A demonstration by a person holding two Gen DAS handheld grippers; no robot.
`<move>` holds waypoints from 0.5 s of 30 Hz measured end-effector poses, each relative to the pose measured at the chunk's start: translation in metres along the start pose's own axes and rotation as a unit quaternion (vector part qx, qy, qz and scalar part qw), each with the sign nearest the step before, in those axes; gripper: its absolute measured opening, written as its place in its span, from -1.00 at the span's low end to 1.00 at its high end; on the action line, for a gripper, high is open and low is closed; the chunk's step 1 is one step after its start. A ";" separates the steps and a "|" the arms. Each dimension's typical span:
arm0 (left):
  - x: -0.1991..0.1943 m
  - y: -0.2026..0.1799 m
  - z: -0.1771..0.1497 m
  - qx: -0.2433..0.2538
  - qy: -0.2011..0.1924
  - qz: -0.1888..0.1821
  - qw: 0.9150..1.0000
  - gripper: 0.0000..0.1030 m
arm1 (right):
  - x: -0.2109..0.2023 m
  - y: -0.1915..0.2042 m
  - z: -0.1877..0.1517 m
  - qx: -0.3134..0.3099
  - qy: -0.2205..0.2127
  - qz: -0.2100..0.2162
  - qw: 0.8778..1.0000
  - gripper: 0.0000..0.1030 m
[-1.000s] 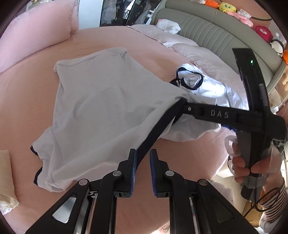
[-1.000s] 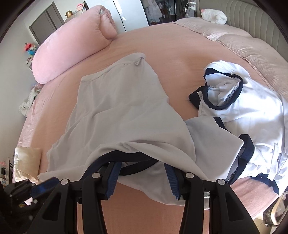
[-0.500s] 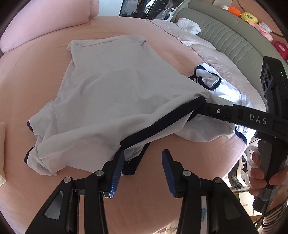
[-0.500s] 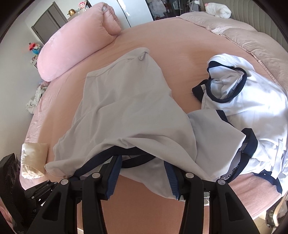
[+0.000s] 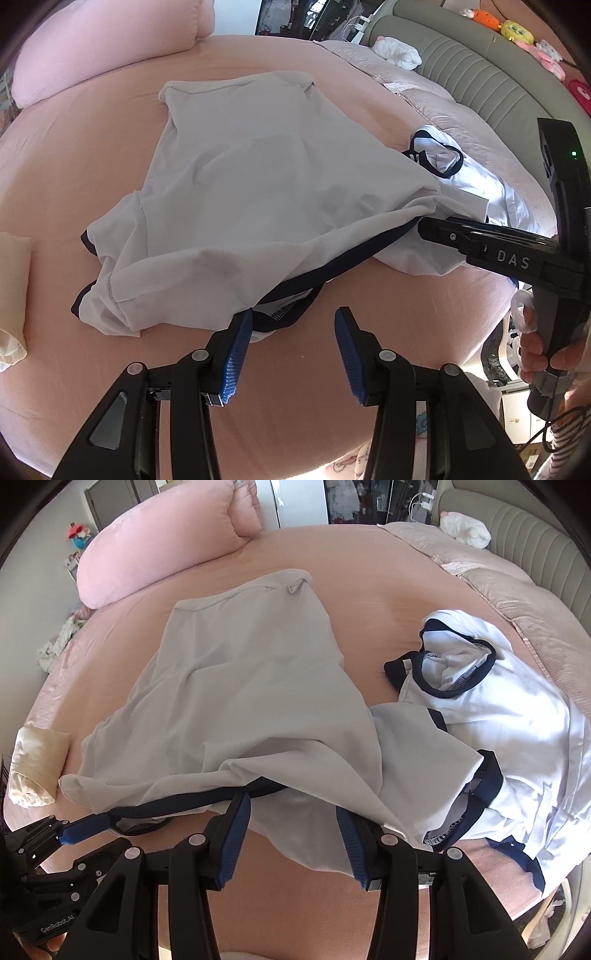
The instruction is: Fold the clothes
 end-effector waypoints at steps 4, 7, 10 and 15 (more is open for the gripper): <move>-0.005 0.005 -0.002 0.003 -0.006 0.028 1.000 -0.16 | 0.015 -0.002 0.002 -0.021 -0.001 -0.032 0.999 -0.07; -0.006 0.017 -0.004 0.028 -0.015 0.092 0.995 -0.15 | 0.023 -0.001 0.006 -0.026 -0.009 -0.055 0.998 -0.07; -0.001 0.026 -0.004 0.033 -0.013 0.108 0.994 -0.14 | 0.027 0.001 0.012 -0.036 -0.016 -0.067 0.997 -0.07; 0.017 0.029 -0.001 0.040 0.003 0.105 0.994 -0.14 | 0.034 0.004 0.018 -0.063 -0.021 -0.078 0.995 -0.07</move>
Point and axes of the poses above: each gripper's, at about its wrist camera, not at the fingertips, and x roughly the way its jaws point, y to its left, z to its top, the point moved 8 cm from there along x, roughly the way its jaws point, and after that the axes turned 9 degrees about -y, right-handed, at the moved point
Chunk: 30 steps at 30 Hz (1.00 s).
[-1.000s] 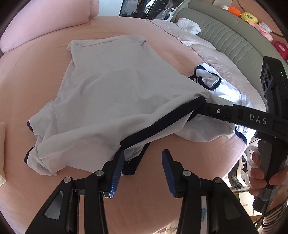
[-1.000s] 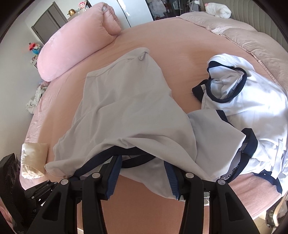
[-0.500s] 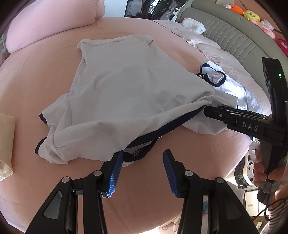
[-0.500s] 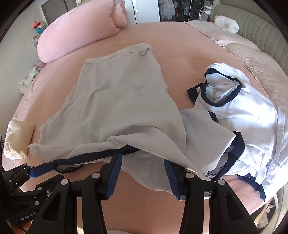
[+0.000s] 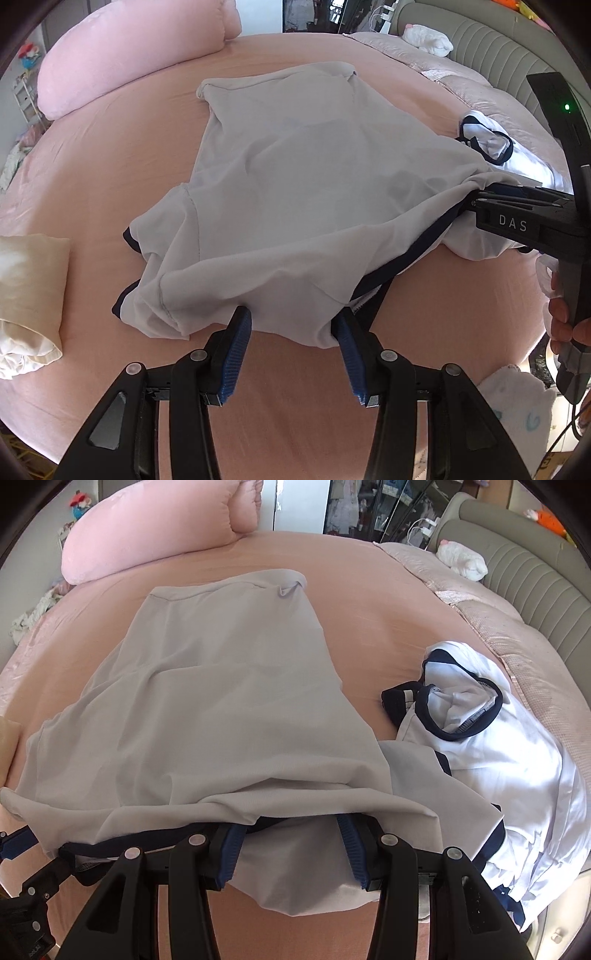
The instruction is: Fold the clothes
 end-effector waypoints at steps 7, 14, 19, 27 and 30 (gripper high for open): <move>0.016 -0.009 0.017 0.011 -0.009 0.000 1.000 -0.14 | -0.002 -0.004 0.010 -0.027 -0.012 -0.011 0.999 -0.07; 0.023 0.002 0.023 0.010 -0.014 0.031 0.999 -0.20 | -0.005 -0.011 0.009 -0.072 -0.012 -0.042 0.996 -0.08; 0.009 0.013 0.024 0.033 -0.034 0.085 0.995 -0.16 | -0.005 -0.025 -0.002 -0.065 -0.005 -0.047 0.997 -0.08; -0.022 0.037 0.028 -0.005 -0.059 0.105 0.993 -0.16 | -0.023 -0.052 -0.004 0.011 -0.010 -0.044 0.999 -0.08; -0.030 0.038 0.029 0.000 -0.069 0.109 0.992 -0.16 | -0.033 -0.044 -0.009 0.019 -0.003 -0.022 1.000 -0.07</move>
Point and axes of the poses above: each gripper's, at about its wrist camera, not at the fingertips, and x roughly the way its jaws point, y to its left, z to its top, the point moved 8 cm from there along x, roughly the way its jaws point, and after that the axes turned 9 degrees about -y, right-handed, at the moved point
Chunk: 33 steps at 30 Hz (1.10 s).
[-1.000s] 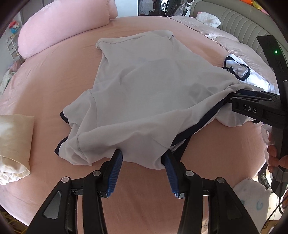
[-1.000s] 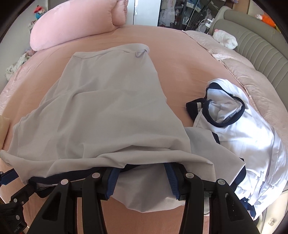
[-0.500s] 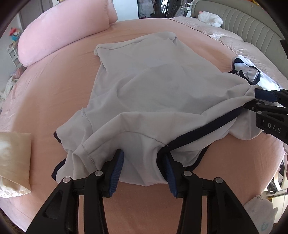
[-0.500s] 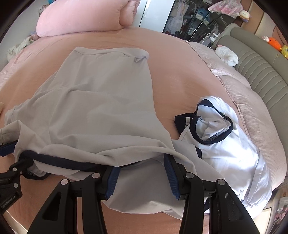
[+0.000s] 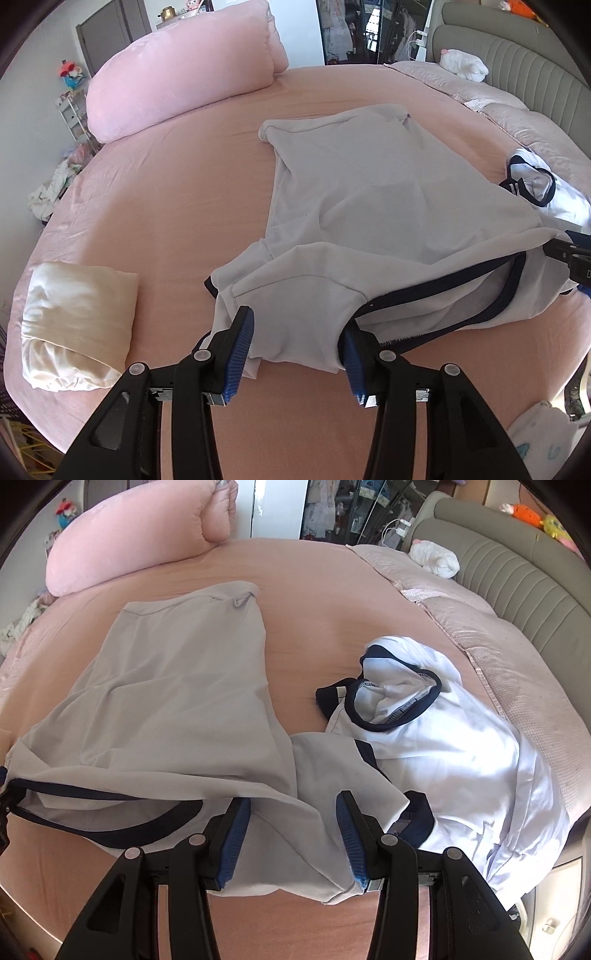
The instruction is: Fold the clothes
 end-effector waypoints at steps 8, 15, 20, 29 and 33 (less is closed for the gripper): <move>-0.010 0.001 0.008 0.021 -0.010 0.013 1.000 -0.16 | -0.024 0.039 -0.026 -0.022 0.027 0.048 0.998 -0.07; -0.011 0.005 0.002 0.001 0.002 0.002 1.000 -0.16 | -0.014 0.056 -0.020 -0.001 0.035 0.066 0.997 -0.07; -0.011 0.004 0.001 0.004 0.006 0.001 1.000 -0.16 | 0.007 0.068 -0.010 -0.007 0.039 0.054 0.998 -0.07; -0.011 0.001 0.001 0.016 0.009 -0.003 1.000 -0.16 | 0.037 0.077 -0.004 -0.053 0.036 -0.041 0.997 -0.07; -0.009 0.004 -0.002 0.013 0.012 -0.003 1.000 -0.16 | 0.031 0.073 -0.005 -0.059 0.030 -0.057 0.996 -0.12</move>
Point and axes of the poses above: each gripper's, at about its wrist camera, not at the fingertips, and x roughly the way its jaws point, y to its left, z to its top, the point moved 8 cm from there along x, roughly the way its jaws point, and after that the axes turned 9 degrees about -y, right-handed, at the moved point
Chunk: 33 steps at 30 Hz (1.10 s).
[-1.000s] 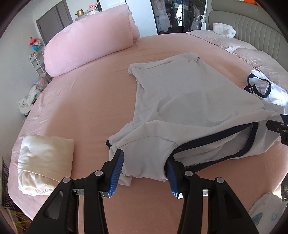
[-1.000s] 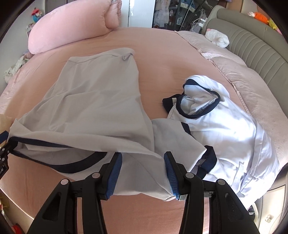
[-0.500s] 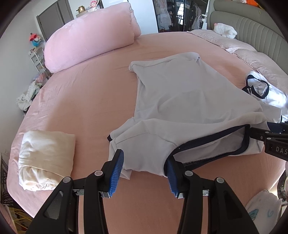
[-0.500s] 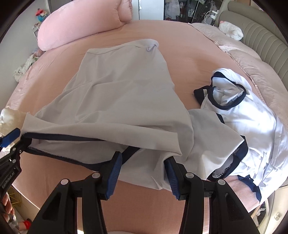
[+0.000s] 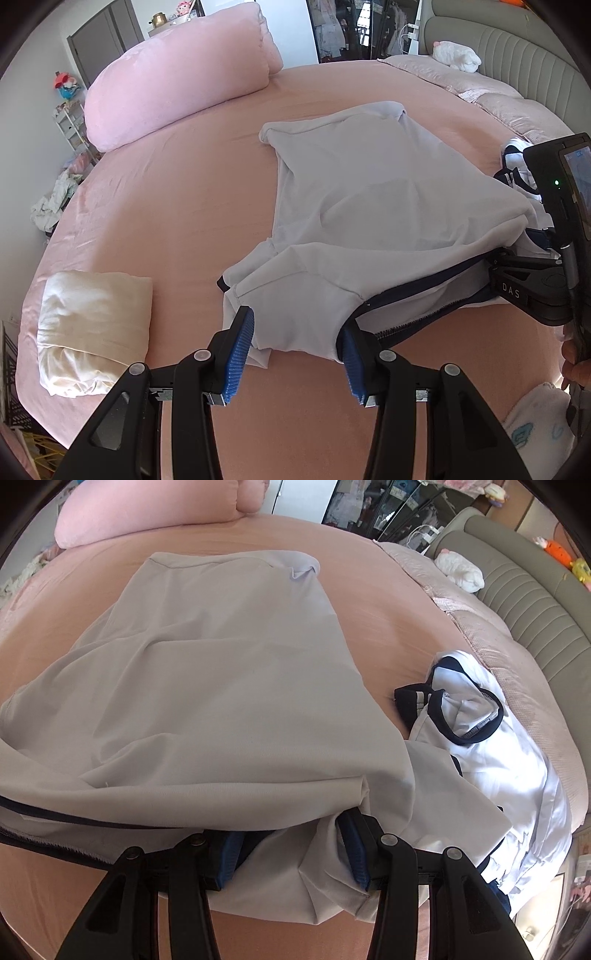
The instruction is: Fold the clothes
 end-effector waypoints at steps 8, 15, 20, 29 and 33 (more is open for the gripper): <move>-0.006 -0.002 -0.005 -0.007 0.007 -0.016 1.000 -0.15 | -0.034 -0.040 -0.017 0.051 -0.005 -0.016 0.999 -0.53; -0.014 -0.007 -0.010 0.001 0.005 -0.009 1.000 -0.15 | -0.054 -0.045 -0.026 0.031 -0.008 -0.017 0.999 -0.53; -0.015 -0.007 -0.028 -0.013 0.013 -0.017 1.000 -0.15 | -0.071 -0.047 -0.035 0.046 -0.037 -0.008 0.998 -0.53; -0.016 -0.020 -0.059 0.004 0.020 -0.026 0.999 -0.20 | -0.067 -0.044 -0.066 0.074 0.004 0.063 0.995 -0.83; -0.015 -0.024 -0.072 -0.006 0.039 -0.029 0.999 -0.18 | -0.064 -0.042 -0.083 0.078 0.035 0.075 0.994 -0.83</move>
Point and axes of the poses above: each gripper's, at about its wrist camera, not at the fingertips, and x roughly the way its jaws point, y to its left, z to its top, the point moved 8 cm from there along x, roughly the way its jaws point, and after that the axes turned 9 degrees about -y, right-handed, at the moved point
